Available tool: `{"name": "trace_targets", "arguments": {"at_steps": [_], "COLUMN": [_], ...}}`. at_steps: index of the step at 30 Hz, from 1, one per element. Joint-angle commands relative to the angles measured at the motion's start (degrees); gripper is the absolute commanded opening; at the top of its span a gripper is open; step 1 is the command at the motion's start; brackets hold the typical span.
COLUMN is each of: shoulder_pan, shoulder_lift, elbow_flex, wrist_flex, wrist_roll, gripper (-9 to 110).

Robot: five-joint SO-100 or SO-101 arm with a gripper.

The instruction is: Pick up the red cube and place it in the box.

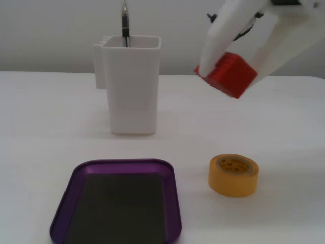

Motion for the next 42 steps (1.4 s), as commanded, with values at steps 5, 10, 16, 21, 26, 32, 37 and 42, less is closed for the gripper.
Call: {"name": "trace_targets", "arguments": {"at_steps": [5, 10, 16, 21, 26, 32, 37, 42], "shoulder_pan": [-0.62, -0.62, -0.62, 3.08, 4.83, 4.22, 4.13, 4.31], "shoulder_lift": [-19.60, -30.32, -38.85, -43.59, -47.72, -49.83, -49.75, -49.57], "elbow_flex": [-16.87, -24.08, -29.62, -31.73, -34.63, -35.16, -35.16, -35.33], "wrist_flex": [-2.55, -2.55, -2.55, -2.55, -2.29, -1.76, 0.53, 2.46], "wrist_roll": [7.91, 8.96, 8.44, 8.35, 8.35, 8.26, 8.17, 4.04], "gripper": [0, 0, 0, 0, 0, 0, 1, 12]}}
